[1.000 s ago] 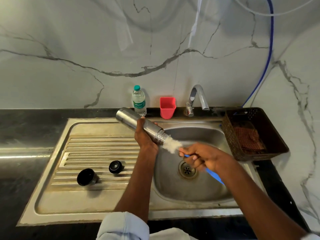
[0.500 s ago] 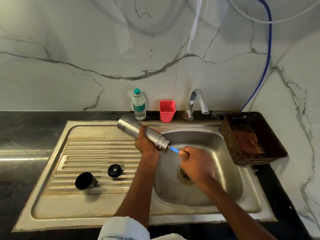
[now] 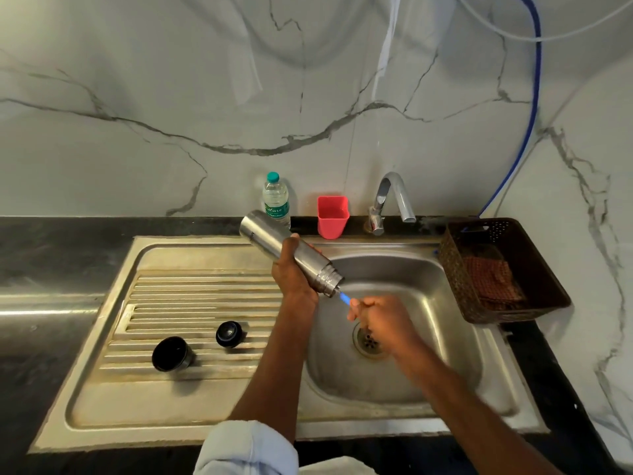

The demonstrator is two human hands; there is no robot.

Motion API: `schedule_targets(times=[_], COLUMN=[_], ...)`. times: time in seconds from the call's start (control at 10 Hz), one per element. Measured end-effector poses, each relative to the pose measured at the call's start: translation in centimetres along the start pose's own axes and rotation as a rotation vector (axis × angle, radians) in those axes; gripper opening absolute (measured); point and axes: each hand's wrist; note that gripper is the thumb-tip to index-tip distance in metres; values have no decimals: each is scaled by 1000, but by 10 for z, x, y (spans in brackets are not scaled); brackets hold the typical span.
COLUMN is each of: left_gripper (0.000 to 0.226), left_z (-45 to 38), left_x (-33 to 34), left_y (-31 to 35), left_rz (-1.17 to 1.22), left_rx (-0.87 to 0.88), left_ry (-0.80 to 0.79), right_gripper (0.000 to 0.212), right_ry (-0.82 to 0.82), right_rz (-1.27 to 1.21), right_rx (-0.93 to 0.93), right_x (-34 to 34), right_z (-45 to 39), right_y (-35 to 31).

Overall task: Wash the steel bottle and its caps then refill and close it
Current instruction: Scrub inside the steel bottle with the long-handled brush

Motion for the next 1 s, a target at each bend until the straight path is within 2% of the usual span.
schedule_targets(times=[0.1,0.2,0.3,0.4,0.5,0.6,0.7,0.8,0.9,1.0], left_gripper=[45,43,52,49,43,34,43,47,43,40], left_z=[-2,-3,2,9,1,1,0,3,11,12], left_x=[-6,-10,-8,-4,-6,-9,-9,-7,0,9], left_y=[13,15,2,-7,4,19,18,6,-4,5], left_rz=[6,-4,-2,-11,-30,0,-9,-9,-24,8], left_rx=[-23,10,28,7,0,-17,6,14,3,-5], left_ry=[-56,8,68,65,42,-17,22,41,19,19], right_gripper=[29,30,26,18,32,30,38,45,30,22], right_ry=[-580,-239,285,428,-105,-606,-288,219,414,512], right_rz=[-637,-88,806,894,80,-497,-148,347,696,823], right_rx=[324,15,-212,-211,7,228,8,-286,-254,-408], right_x=[-31,-30,-10,6,-15,-46,-34,-2,7,4], right_z=[5,11,18,15,1,12,17,11,4,7], right_y=[6,19,6,-15,-4,13,22,15,-7,-12])
Point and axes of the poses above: each hand's wrist, its own z-axis away from the middle knuckle, its own x-axis out of the palm, y = z × x, and after that the axes turned 10 degrees about z, right-handed
